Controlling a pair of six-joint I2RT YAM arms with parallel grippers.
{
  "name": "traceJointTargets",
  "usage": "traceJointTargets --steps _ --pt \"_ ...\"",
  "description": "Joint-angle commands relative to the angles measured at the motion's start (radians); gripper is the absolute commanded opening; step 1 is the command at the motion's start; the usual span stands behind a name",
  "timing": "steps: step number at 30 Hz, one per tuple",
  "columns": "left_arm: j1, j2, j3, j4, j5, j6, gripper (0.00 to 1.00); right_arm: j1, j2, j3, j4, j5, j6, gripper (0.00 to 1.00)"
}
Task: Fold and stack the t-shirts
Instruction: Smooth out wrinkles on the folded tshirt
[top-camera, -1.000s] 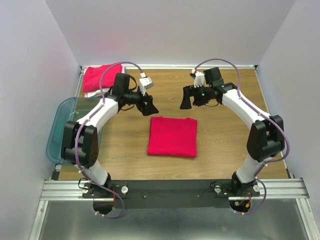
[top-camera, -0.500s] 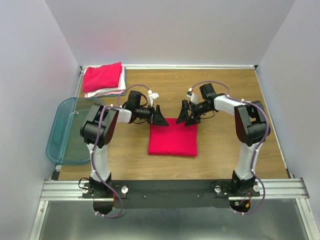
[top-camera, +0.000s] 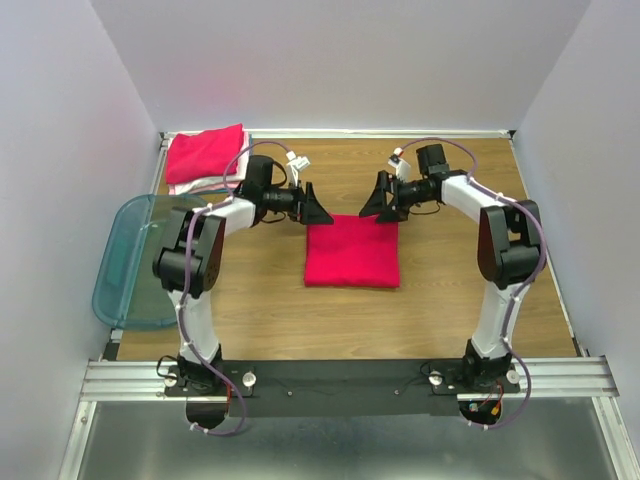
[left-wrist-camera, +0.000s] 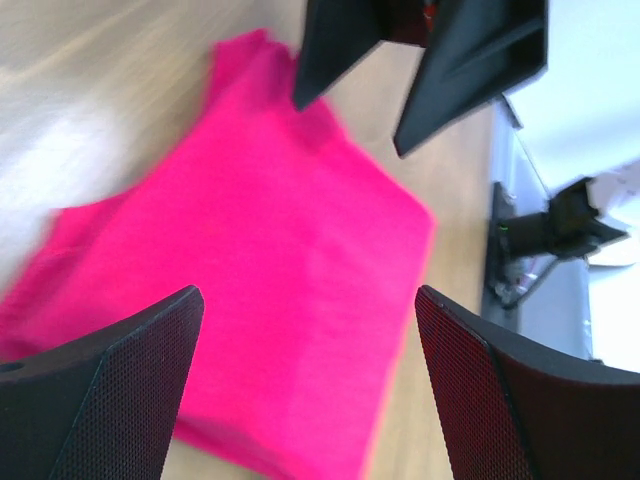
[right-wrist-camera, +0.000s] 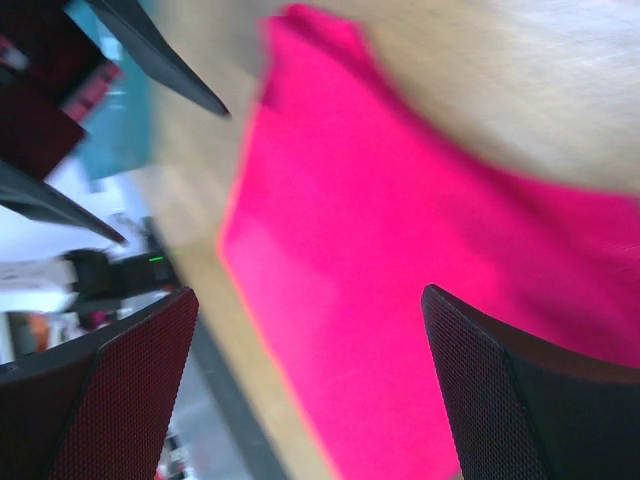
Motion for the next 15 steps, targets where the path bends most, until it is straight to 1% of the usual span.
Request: traceJointTargets --steps 1,2,3,4,6,7,8,10,11,12,13,14,15 --pt "-0.037 -0.123 -0.131 0.076 0.041 -0.155 0.94 0.004 -0.095 -0.056 0.021 -0.133 0.135 1.00" --pt "-0.046 -0.137 -0.170 0.183 0.044 -0.206 0.94 0.006 -0.101 -0.079 0.022 -0.150 0.168 1.00" --pt "-0.057 -0.154 -0.202 0.225 0.047 -0.244 0.94 0.010 -0.104 -0.107 0.030 -0.163 0.182 1.00" --pt "-0.082 -0.152 -0.241 0.246 0.038 -0.273 0.94 0.027 -0.104 -0.154 0.035 -0.178 0.201 1.00" --pt "-0.106 -0.119 -0.267 0.271 0.021 -0.283 0.94 0.046 -0.080 -0.226 0.055 -0.175 0.202 1.00" --pt "-0.106 -0.100 -0.272 0.271 0.013 -0.283 0.94 0.046 -0.080 -0.227 0.061 -0.175 0.202 1.00" --pt "-0.105 -0.059 -0.276 0.285 0.000 -0.293 0.94 0.046 -0.042 -0.257 0.062 -0.169 0.180 1.00" --pt "-0.090 -0.014 -0.273 0.280 -0.026 -0.289 0.94 0.038 0.002 -0.261 0.056 -0.154 0.142 1.00" --pt "-0.080 0.006 -0.264 0.204 -0.057 -0.234 0.94 0.015 0.017 -0.258 0.058 -0.145 0.128 1.00" --pt "-0.059 0.036 -0.222 0.123 -0.136 -0.173 0.94 0.006 0.037 -0.249 0.053 -0.144 0.120 1.00" --pt "-0.053 0.044 -0.206 0.062 -0.164 -0.122 0.94 -0.002 0.037 -0.238 0.049 -0.132 0.110 1.00" --pt "-0.045 0.046 -0.194 -0.016 -0.187 -0.076 0.94 -0.011 0.029 -0.215 0.041 -0.087 0.079 1.00" --pt "-0.031 0.037 -0.190 -0.026 -0.191 -0.044 0.94 -0.014 0.011 -0.204 0.024 -0.074 0.067 1.00"
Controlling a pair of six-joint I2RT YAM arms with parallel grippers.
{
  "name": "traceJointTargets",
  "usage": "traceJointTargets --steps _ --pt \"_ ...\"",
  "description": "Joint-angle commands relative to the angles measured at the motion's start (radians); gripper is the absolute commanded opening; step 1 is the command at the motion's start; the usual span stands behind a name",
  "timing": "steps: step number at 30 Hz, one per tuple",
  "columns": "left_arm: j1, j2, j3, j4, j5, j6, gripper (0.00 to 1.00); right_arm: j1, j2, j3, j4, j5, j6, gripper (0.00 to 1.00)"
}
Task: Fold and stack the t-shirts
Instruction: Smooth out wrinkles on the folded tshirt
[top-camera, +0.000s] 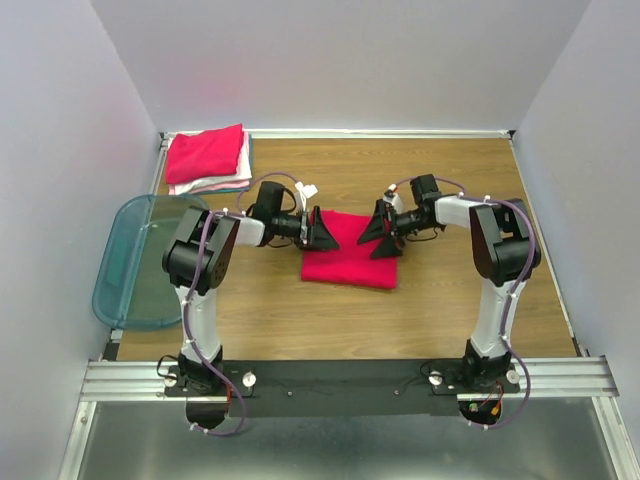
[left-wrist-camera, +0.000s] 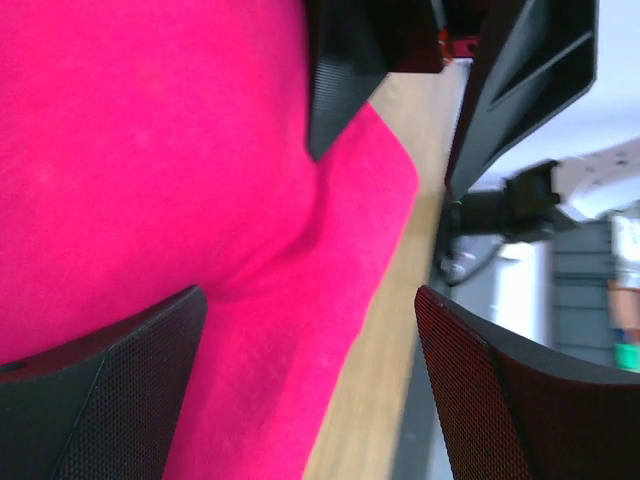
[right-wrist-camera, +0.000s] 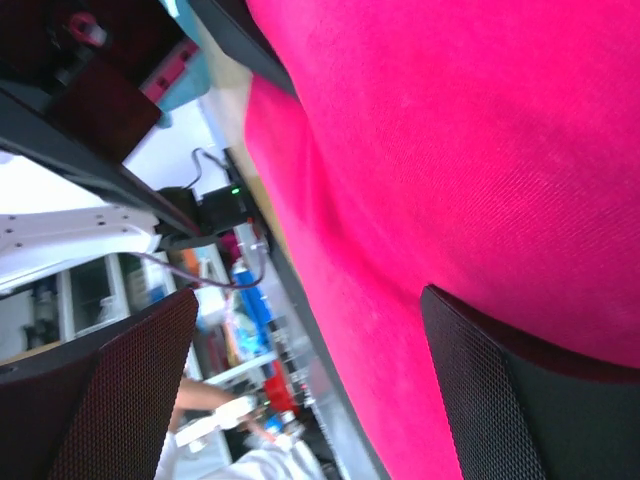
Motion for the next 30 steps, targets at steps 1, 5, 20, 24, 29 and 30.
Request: traceJointTargets --steps 1,5,20,24,29,30 --pt "0.055 0.005 0.026 -0.186 -0.157 0.180 0.94 -0.034 -0.015 0.047 -0.043 0.124 -0.100 1.00" --pt "0.026 -0.189 -0.012 -0.171 -0.060 0.202 0.94 -0.037 -0.113 0.079 -0.100 0.007 -0.052 1.00" --pt "-0.094 -0.142 -0.212 0.071 0.020 0.028 0.94 0.141 -0.142 -0.196 0.061 -0.088 0.141 1.00" --pt "-0.039 -0.008 -0.189 -0.014 -0.012 0.096 0.94 0.072 -0.027 -0.223 0.057 -0.036 0.084 1.00" --pt "0.026 0.027 -0.147 -0.109 -0.008 0.178 0.94 -0.004 0.028 -0.237 0.042 0.026 0.056 1.00" --pt "0.026 0.007 -0.143 -0.132 0.009 0.200 0.94 -0.008 0.024 -0.242 0.038 0.032 0.055 1.00"
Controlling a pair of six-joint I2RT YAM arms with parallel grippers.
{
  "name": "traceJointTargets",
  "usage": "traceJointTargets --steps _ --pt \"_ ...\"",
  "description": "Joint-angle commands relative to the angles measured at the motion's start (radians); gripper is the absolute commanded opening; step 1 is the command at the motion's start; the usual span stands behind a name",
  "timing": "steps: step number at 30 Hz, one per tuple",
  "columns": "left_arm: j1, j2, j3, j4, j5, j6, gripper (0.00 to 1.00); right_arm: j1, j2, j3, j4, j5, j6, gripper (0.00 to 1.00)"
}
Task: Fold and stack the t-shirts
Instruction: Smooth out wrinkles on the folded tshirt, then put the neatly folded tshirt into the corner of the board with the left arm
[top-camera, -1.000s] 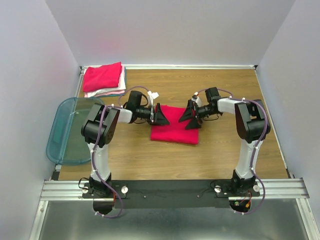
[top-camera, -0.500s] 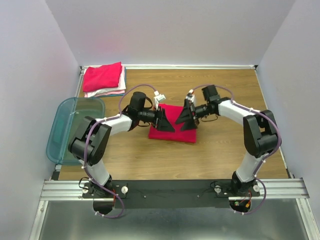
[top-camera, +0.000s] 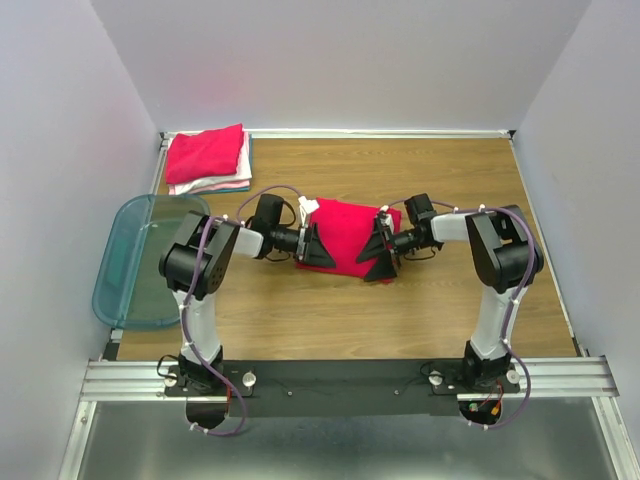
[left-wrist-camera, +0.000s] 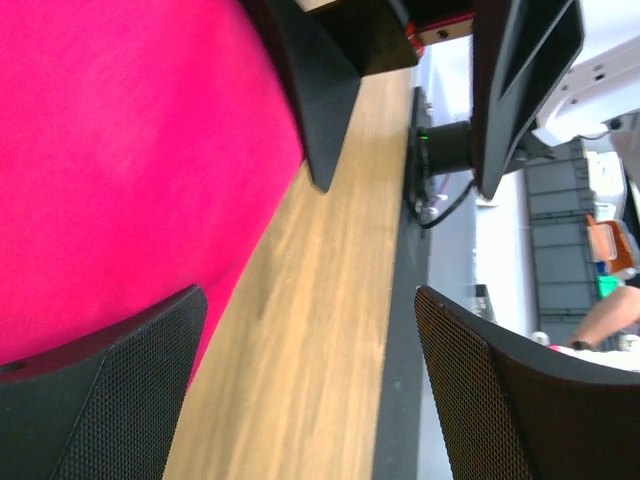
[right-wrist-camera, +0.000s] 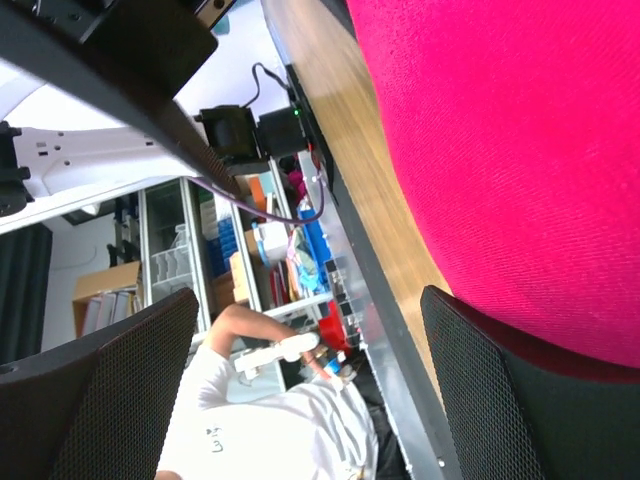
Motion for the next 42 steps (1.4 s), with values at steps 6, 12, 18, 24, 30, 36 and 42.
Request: traceJointTargets --steps 6,12,18,24,30,36,42 --pt "0.045 -0.103 0.039 -0.407 -0.127 0.379 0.94 -0.065 0.008 0.005 -0.089 0.232 -0.042 1.00" --pt "0.049 -0.281 0.263 -0.612 -0.340 0.580 0.94 -0.065 -0.116 0.211 -0.162 0.158 -0.031 1.00" --pt "0.124 -0.422 0.430 -0.581 -0.599 0.557 0.95 -0.036 -0.196 0.353 -0.230 0.326 -0.126 0.97" --pt "0.277 -0.470 0.516 -0.549 -0.695 0.462 0.98 0.210 -0.169 0.525 -0.287 0.911 -0.293 0.85" --pt "0.302 -0.499 0.579 -0.635 -0.868 0.529 0.98 0.444 -0.014 0.669 -0.349 1.249 -0.368 0.74" --pt "0.305 -0.539 0.489 -0.613 -0.923 0.536 0.98 0.546 0.112 0.742 -0.373 1.351 -0.379 0.59" --pt "0.305 -0.586 0.403 -0.581 -0.941 0.534 0.98 0.581 0.205 0.815 -0.383 1.344 -0.370 0.53"
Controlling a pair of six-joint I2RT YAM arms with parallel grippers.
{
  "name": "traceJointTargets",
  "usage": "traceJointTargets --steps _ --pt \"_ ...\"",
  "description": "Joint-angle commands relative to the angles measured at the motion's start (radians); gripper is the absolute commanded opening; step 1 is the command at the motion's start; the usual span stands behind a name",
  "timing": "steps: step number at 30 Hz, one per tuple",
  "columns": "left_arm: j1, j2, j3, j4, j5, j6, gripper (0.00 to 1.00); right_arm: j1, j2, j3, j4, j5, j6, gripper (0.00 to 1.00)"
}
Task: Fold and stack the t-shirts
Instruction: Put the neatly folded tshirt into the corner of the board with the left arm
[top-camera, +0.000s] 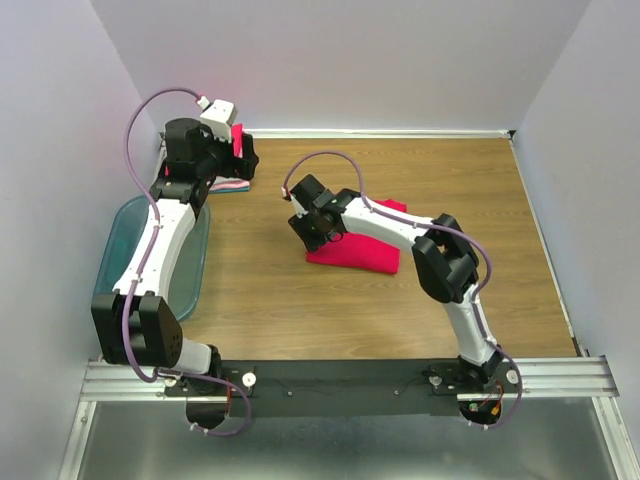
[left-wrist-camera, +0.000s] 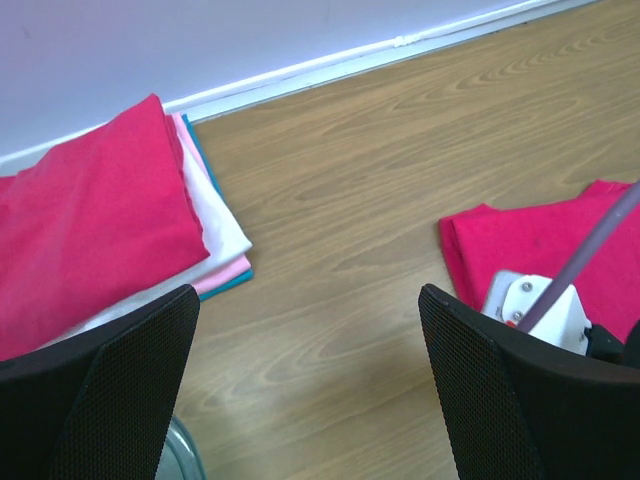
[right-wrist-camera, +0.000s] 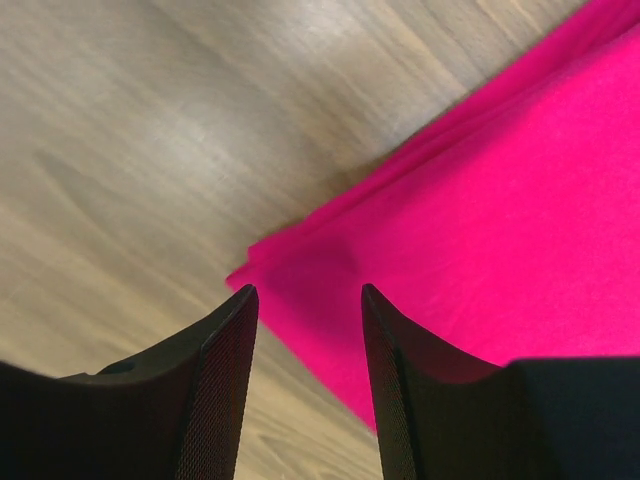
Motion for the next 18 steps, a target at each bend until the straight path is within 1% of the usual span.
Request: traceJointTargets --steps 1,8,18 --pt "0.006 -0.047 -0.040 0.024 -0.051 0.018 0.98 0.031 0.051 0.079 -0.032 0.060 -0.003 0.53" --pt "0.006 -0.064 -0.098 0.040 -0.044 0.008 0.98 0.057 0.084 0.100 -0.038 0.057 0.005 0.52" --pt "0.006 -0.070 -0.135 0.041 -0.027 0.001 0.98 0.066 0.156 0.029 -0.038 0.117 0.005 0.53"
